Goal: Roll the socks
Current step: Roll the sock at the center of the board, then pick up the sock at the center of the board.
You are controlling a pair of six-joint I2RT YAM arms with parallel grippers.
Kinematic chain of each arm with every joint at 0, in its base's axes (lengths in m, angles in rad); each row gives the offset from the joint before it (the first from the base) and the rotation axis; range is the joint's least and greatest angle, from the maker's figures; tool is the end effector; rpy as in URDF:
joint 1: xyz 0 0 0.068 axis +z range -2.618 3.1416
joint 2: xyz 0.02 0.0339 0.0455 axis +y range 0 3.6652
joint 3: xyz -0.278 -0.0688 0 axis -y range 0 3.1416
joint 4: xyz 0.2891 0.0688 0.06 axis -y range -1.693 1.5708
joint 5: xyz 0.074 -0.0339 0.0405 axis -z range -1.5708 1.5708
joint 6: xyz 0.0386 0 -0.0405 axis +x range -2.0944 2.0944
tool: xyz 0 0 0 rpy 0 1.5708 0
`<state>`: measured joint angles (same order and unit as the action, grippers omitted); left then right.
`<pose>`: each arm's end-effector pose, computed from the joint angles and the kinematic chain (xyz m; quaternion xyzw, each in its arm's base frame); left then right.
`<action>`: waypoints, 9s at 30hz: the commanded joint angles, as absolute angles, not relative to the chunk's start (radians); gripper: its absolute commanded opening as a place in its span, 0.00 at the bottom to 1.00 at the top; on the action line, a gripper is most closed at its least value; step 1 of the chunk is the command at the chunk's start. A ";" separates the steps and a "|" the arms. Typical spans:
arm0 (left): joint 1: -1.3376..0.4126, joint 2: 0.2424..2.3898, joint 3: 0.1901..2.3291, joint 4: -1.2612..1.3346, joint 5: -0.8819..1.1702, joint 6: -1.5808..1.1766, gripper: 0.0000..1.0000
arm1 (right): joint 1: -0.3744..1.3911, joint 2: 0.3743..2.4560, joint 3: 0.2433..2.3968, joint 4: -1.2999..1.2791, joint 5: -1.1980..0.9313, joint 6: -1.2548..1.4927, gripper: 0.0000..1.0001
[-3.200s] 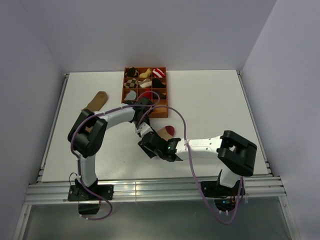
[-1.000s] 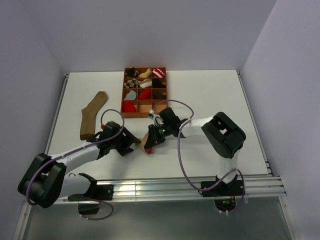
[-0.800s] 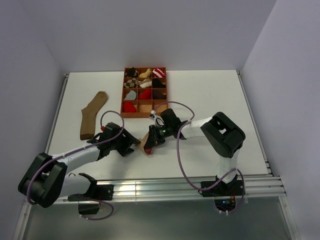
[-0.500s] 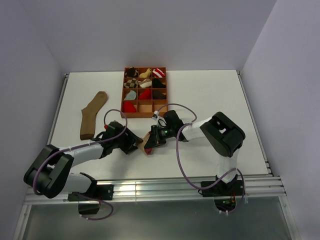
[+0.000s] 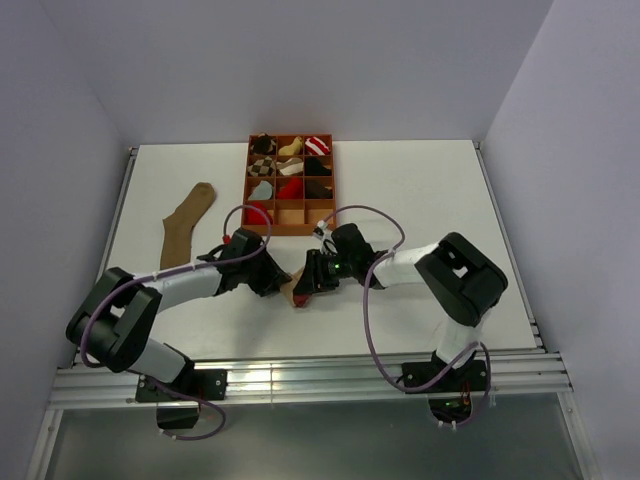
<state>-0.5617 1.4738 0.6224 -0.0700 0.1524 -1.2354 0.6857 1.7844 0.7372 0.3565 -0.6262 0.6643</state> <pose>0.2478 -0.1629 0.1229 -0.2894 0.8999 -0.2938 0.1416 0.2617 0.2433 0.0977 -0.1404 0.8593 0.4708 0.1423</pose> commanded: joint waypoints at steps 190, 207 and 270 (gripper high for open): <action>-0.457 1.354 0.486 -0.095 0.089 -1.049 0.47 | 0.747 1.977 0.762 0.354 -0.721 0.615 0.02; -0.546 1.606 0.848 -0.548 0.006 -0.922 0.41 | 0.991 1.526 0.887 -0.023 0.145 0.347 0.72; -0.074 1.106 1.085 -0.603 0.028 -0.672 0.75 | 1.036 1.551 1.034 -0.230 0.347 0.109 0.00</action>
<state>-0.1097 1.1969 1.1156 -0.6216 0.0784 -0.7540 1.0760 1.5974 0.9180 -0.1978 0.3489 0.1673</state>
